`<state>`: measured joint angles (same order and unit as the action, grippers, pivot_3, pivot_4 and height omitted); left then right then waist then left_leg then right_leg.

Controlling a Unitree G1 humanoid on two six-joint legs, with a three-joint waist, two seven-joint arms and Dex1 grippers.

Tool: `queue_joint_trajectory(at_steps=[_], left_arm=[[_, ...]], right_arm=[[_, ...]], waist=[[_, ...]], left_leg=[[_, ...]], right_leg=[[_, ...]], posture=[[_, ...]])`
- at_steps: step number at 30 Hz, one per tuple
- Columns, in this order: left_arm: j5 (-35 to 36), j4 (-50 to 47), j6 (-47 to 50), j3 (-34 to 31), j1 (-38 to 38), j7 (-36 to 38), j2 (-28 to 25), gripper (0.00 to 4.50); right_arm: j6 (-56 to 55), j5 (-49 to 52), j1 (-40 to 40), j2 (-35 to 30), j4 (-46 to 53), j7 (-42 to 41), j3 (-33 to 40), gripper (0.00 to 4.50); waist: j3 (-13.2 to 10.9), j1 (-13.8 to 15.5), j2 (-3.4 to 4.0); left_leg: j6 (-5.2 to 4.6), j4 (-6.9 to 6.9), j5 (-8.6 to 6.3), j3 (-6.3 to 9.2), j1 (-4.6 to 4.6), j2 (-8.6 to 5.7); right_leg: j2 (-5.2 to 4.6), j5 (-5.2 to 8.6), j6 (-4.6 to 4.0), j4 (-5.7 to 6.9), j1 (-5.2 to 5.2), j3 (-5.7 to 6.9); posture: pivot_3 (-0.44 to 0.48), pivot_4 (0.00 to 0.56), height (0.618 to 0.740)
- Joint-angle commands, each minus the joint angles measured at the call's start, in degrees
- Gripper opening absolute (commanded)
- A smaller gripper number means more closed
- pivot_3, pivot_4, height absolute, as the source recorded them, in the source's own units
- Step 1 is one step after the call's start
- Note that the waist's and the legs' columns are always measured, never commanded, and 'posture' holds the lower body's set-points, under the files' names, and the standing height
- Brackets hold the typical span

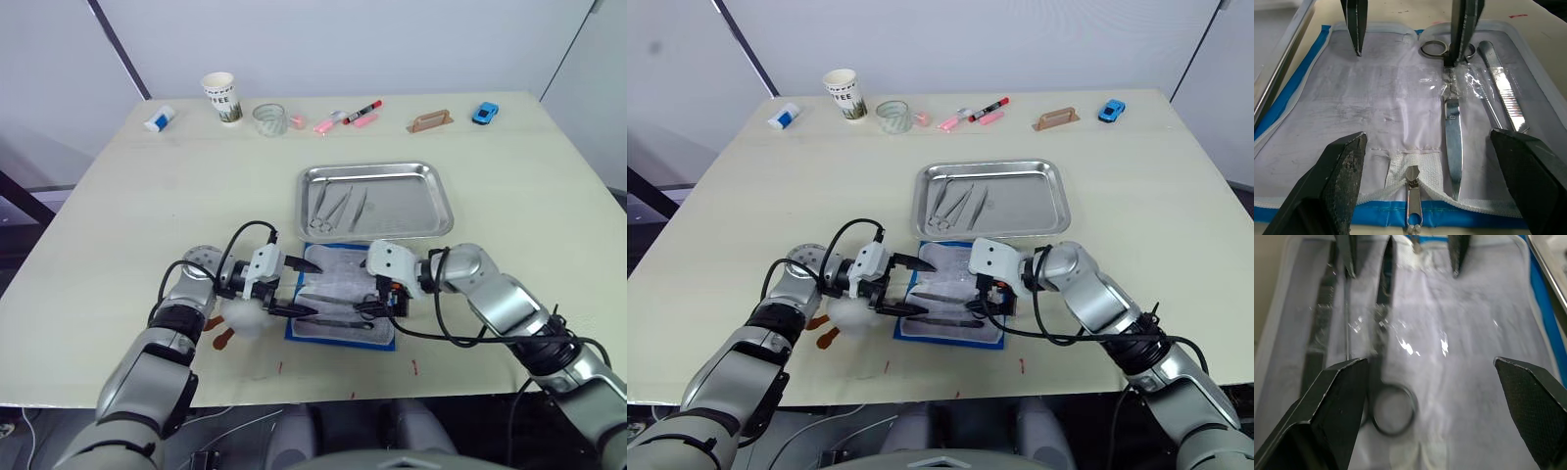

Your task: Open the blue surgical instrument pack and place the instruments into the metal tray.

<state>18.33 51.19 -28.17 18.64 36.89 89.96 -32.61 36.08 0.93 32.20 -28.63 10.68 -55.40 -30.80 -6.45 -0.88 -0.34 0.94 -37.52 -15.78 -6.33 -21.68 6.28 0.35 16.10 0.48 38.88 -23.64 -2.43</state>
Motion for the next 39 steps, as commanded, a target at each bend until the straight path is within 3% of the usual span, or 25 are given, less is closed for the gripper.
queue_joint_trajectory(at_steps=[1,3,22,25,29,39], left_arm=[[-3.28,3.5,0.64,3.37,-2.4,2.54,0.01,4.41],[-3.39,3.71,0.61,3.37,-2.25,2.54,0.02,4.5],[-3.7,4.93,0.2,2.96,-1.73,2.54,-0.18,4.5],[-3.7,4.99,0.15,2.89,-1.74,2.54,-0.21,4.5],[-3.7,4.88,0.11,2.92,-1.93,2.54,-0.32,4.5],[-3.88,5.17,-0.07,2.94,-1.74,2.54,-0.23,4.5]], right_arm=[[0.21,-0.18,0.17,0.16,2.06,0.32,0.34,4.25],[0.14,-0.45,0.14,0.18,2.07,0.46,0.2,3.78],[0.47,-0.71,-1.07,0.12,3.75,-0.23,-2.16,3.78],[0.99,-0.87,-1.27,0.3,3.33,0.17,-2.11,2.9],[1.21,-1.44,-1.7,-0.06,3.15,0.78,-1.98,1.21],[2.64,-0.98,-2.18,-1.08,4.23,0.6,-1.54,1.21]], waist=[[0.0,0.0,0.0],[0.0,-0.03,-0.01],[-0.01,-0.05,-0.02],[-0.01,-0.06,-0.02],[0.0,-0.06,-0.02],[0.0,-0.08,-0.03]], left_leg=[[0.0,0.0,0.0,-0.01,0.0,0.0],[0.0,0.0,0.0,0.0,0.0,0.0],[0.0,0.0,0.0,0.01,0.0,0.0],[0.0,0.0,0.0,0.01,0.01,0.0],[0.0,0.0,0.0,0.01,0.01,0.0],[0.0,0.0,0.0,0.02,0.01,0.0]], right_leg=[[0.0,0.0,0.0,0.0,0.0,-0.01],[0.0,0.0,0.0,0.0,-0.01,0.01],[0.0,0.0,-0.01,0.0,-0.01,0.0],[0.01,0.0,-0.01,0.01,-0.01,0.0],[0.01,0.0,-0.01,0.01,-0.01,0.0],[0.0,0.0,-0.01,0.01,-0.01,0.0]], posture=[[0.0,0.15,0.74],[0.0,0.15,0.74],[0.0,0.15,0.74],[0.0,0.15,0.74],[0.0,0.15,0.74],[0.0,0.15,0.74]])
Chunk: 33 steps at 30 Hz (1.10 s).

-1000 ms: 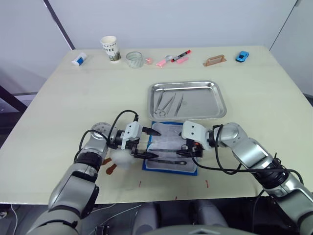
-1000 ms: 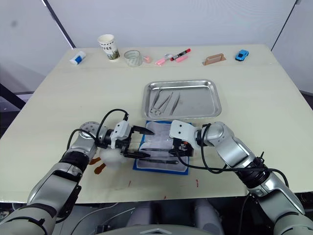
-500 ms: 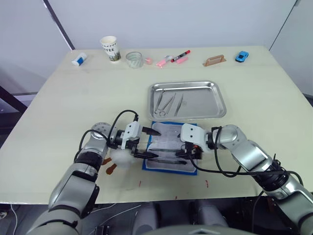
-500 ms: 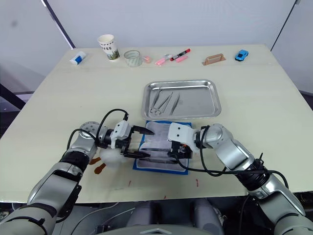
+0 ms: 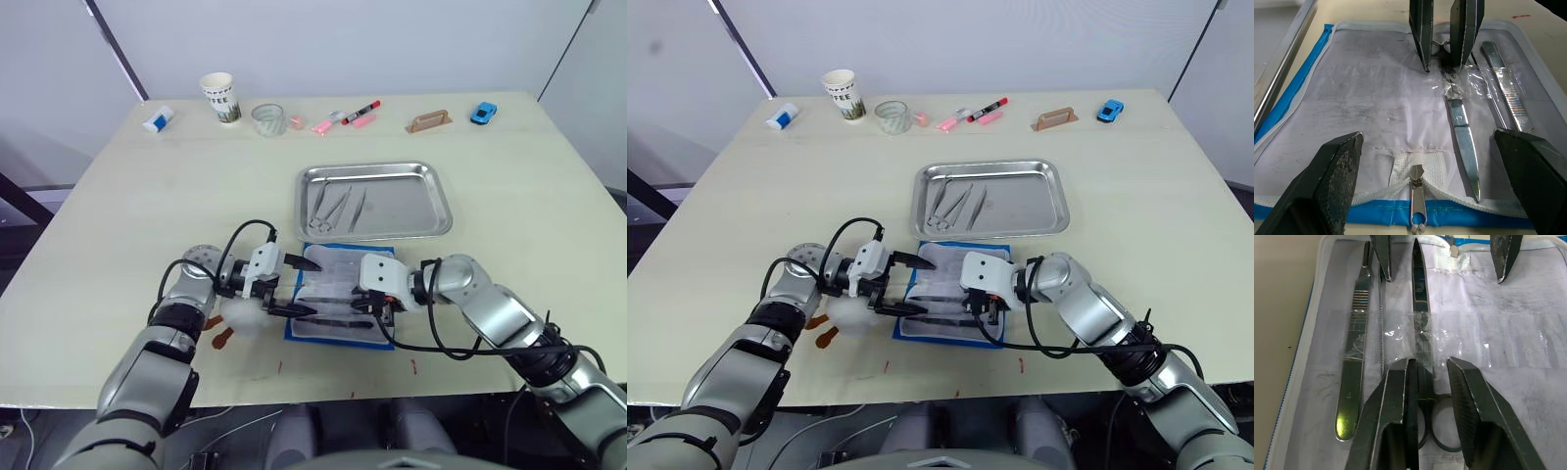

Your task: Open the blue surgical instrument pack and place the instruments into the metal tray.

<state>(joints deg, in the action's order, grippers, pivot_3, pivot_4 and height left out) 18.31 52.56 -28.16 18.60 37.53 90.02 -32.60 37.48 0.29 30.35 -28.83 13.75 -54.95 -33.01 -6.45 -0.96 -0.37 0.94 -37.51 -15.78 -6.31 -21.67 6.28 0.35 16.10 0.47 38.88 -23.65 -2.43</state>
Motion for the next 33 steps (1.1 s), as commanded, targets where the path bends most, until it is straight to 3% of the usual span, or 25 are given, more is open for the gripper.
queue_joint_trajectory(at_steps=[1,29,30,33], left_arm=[[-3.87,3.84,-0.1,2.99,-2.37,2.48,-0.25,4.5],[-4.04,3.86,-0.36,2.94,-2.57,2.48,-0.02,4.5],[-4.08,3.91,-0.38,2.93,-2.55,2.48,-0.03,4.5],[-4.14,4.04,-0.39,2.9,-2.48,2.48,-0.06,4.5]], right_arm=[[1.61,-0.28,-0.31,-1.08,1.34,0.05,0.66,1.21],[9.89,-0.01,1.43,-2.48,2.43,-1.32,-3.26,1.21],[9.9,-0.02,1.26,-2.59,2.39,-1.27,-3.22,0.78],[9.72,-0.18,0.85,-2.65,2.19,-0.79,-2.96,0.16]], waist=[[0.0,0.0,0.0],[0.02,0.0,-0.02],[0.02,0.0,-0.02],[0.04,-0.01,-0.03]], left_leg=[[0.0,0.0,0.0,0.0,0.0,0.0],[0.0,0.0,0.0,0.01,0.0,0.0],[0.0,0.0,0.0,0.01,0.0,0.0],[0.0,0.0,0.0,0.01,0.0,0.0]], right_leg=[[0.0,0.0,0.0,0.0,0.0,0.0],[-0.01,0.01,-0.01,-0.02,0.0,0.01],[-0.01,0.01,-0.01,-0.02,0.0,0.0],[-0.01,0.01,-0.01,-0.02,0.0,0.01]], posture=[[0.0,0.15,0.74],[0.0,0.15,0.74],[0.0,0.15,0.74],[0.0,0.15,0.74]])
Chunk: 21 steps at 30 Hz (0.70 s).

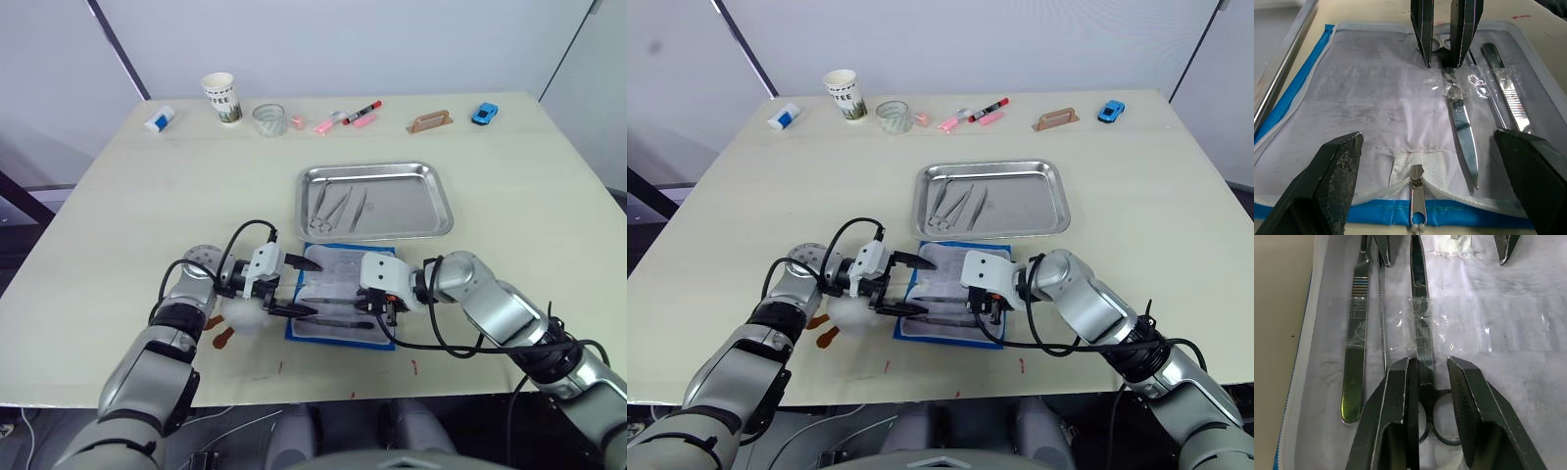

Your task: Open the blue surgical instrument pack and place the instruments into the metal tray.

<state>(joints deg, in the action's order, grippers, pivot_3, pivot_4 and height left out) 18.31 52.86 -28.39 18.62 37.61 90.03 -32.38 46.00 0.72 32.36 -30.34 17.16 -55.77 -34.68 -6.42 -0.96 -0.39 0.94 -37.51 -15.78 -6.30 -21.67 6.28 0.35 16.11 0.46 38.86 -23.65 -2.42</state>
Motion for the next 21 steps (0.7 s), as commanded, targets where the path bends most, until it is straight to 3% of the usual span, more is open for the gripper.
queue_joint_trajectory(at_steps=[1,21], left_arm=[[-4.18,3.81,-0.18,2.86,-2.53,2.47,-0.28,4.5],[-4.16,4.03,-0.29,2.65,-2.44,2.47,0.01,4.5]], right_arm=[[1.09,-0.6,-1.27,-1.11,-1.31,0.17,-1.2,0.05],[5.8,0.04,2.93,-3.49,5.28,-0.03,0.19,0.05]], waist=[[0.02,-0.01,-0.03],[0.02,0.01,-0.05]], left_leg=[[0.0,0.0,0.0,0.0,0.0,0.0],[0.0,0.0,0.0,0.01,-0.02,0.0]], right_leg=[[0.0,0.0,0.0,0.0,0.0,0.0],[-0.02,0.02,-0.04,0.0,-0.02,0.02]], posture=[[0.0,0.15,0.74],[0.0,0.15,0.74]])
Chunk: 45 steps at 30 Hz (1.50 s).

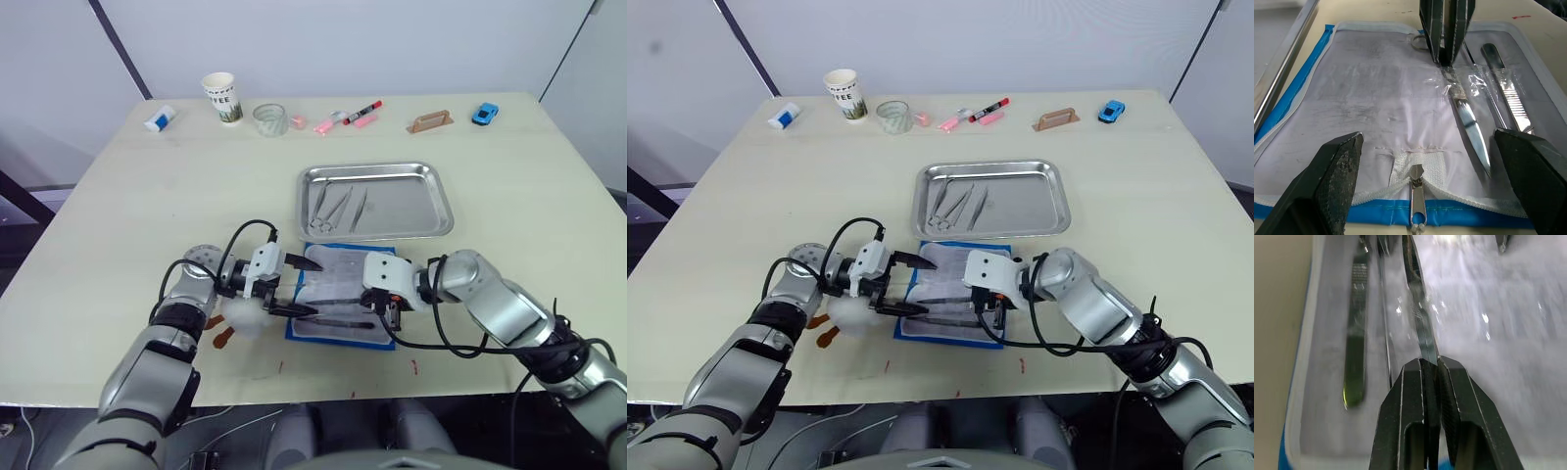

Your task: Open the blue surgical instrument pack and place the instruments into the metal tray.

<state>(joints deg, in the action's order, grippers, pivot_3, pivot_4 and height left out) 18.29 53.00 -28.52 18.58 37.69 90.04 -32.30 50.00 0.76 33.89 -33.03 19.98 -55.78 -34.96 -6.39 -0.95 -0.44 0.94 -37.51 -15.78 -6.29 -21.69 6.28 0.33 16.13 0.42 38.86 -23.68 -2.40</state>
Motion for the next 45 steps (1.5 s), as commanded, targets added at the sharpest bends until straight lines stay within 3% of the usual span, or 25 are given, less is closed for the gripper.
queue_joint_trajectory(at_steps=[1,9,30,45], left_arm=[[-4.14,3.89,-0.15,2.68,-2.51,2.46,-0.05,4.5],[-4.28,4.24,-0.28,2.65,-2.22,2.46,0.22,4.5],[-4.55,4.71,-0.46,2.65,-1.83,2.46,0.06,4.5],[-4.36,3.93,-0.3,3.06,-2.59,2.46,0.05,4.5]], right_arm=[[2.27,0.1,1.6,-0.99,2.9,-0.01,0.47,0.05],[3.29,-0.49,2.73,-2.17,4.19,0.41,-0.16,0.05],[2.48,0.53,1.82,2.1,2.33,3.48,0.02,0.05],[10.21,2.5,4.05,2.68,6.75,4.18,-0.14,0.05]], waist=[[-0.01,0.01,0.0],[-0.02,0.08,-0.01],[-0.03,-0.01,-0.02],[-0.04,0.0,-0.02]], left_leg=[[0.0,0.0,0.0,0.02,-0.01,0.0],[0.0,0.0,0.0,0.04,-0.05,-0.01],[0.0,0.0,0.0,0.08,-0.05,-0.02],[0.0,0.0,0.0,0.09,-0.06,-0.02]], right_leg=[[0.0,0.02,-0.03,0.0,0.0,0.01],[-0.01,0.02,-0.03,-0.01,-0.02,0.04],[-0.01,0.02,-0.03,0.0,-0.02,0.07],[-0.01,0.07,-0.13,0.0,-0.03,0.07]], posture=[[0.0,0.15,0.74],[0.0,0.15,0.74],[0.0,0.15,0.74],[0.0,0.15,0.74]])
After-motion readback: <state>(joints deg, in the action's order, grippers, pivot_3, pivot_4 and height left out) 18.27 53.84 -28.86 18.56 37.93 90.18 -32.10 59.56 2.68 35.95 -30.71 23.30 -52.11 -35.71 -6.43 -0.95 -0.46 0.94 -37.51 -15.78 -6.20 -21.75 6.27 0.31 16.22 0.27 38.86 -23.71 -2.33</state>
